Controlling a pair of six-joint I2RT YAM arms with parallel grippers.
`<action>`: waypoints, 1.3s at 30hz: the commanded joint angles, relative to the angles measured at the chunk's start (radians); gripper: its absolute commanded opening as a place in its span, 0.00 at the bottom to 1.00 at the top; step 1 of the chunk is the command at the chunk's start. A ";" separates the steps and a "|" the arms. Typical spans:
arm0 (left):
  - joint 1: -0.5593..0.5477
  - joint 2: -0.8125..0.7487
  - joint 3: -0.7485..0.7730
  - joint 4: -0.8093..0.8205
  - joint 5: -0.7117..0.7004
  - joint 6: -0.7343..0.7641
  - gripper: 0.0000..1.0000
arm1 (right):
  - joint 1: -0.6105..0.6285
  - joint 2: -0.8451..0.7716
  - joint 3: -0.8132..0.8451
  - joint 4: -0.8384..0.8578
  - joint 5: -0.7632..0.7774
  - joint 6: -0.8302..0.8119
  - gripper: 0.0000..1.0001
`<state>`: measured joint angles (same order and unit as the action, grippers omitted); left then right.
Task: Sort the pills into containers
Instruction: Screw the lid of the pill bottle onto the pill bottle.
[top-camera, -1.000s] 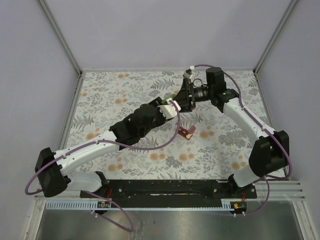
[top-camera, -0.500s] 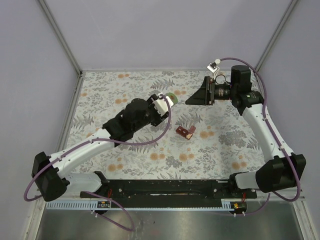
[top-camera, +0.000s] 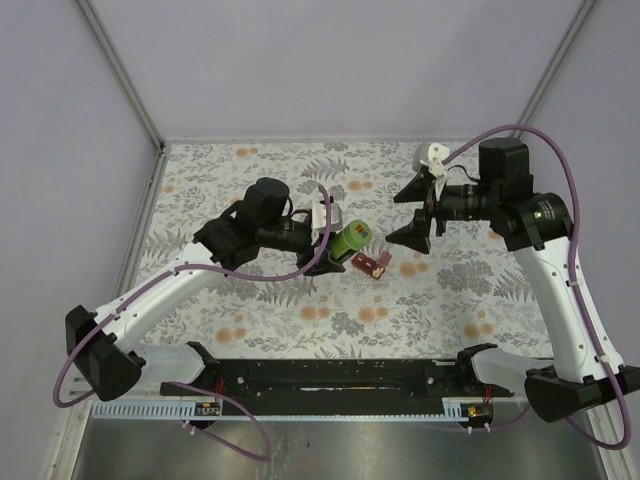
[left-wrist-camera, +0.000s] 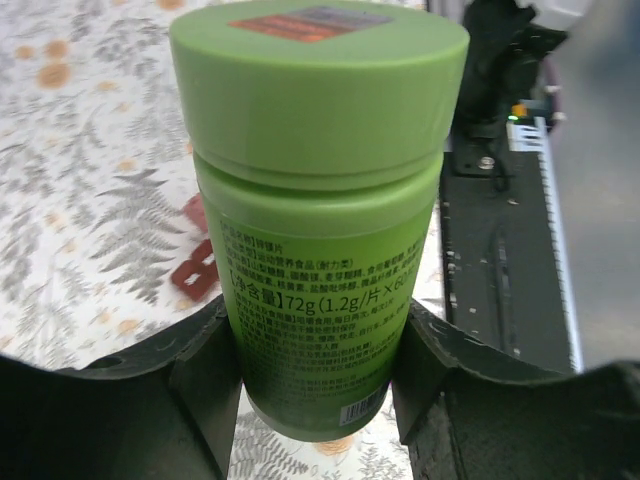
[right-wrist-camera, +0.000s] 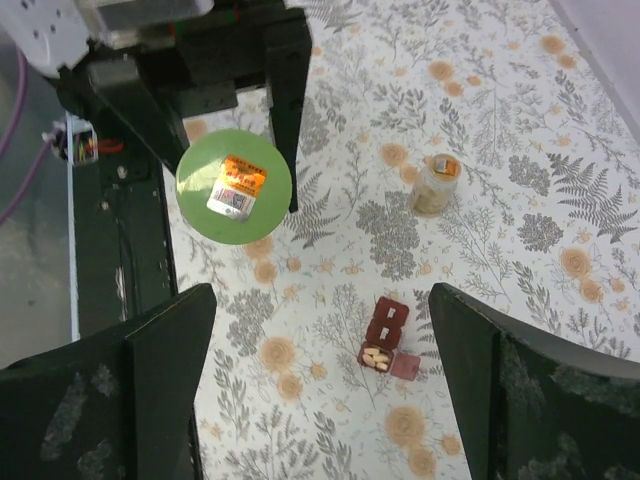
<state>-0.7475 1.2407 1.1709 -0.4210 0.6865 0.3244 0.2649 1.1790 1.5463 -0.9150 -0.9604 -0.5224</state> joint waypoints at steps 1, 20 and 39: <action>0.016 0.039 0.084 -0.070 0.255 0.024 0.00 | 0.089 -0.005 0.014 -0.119 0.095 -0.249 0.97; 0.017 0.088 0.118 -0.128 0.285 0.054 0.00 | 0.290 0.087 0.063 -0.136 0.129 -0.278 0.87; 0.017 0.082 0.102 -0.122 0.260 0.056 0.00 | 0.293 0.130 0.104 -0.148 0.054 -0.240 0.83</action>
<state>-0.7330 1.3312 1.2449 -0.5819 0.9169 0.3634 0.5438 1.2976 1.6112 -1.0706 -0.8650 -0.7807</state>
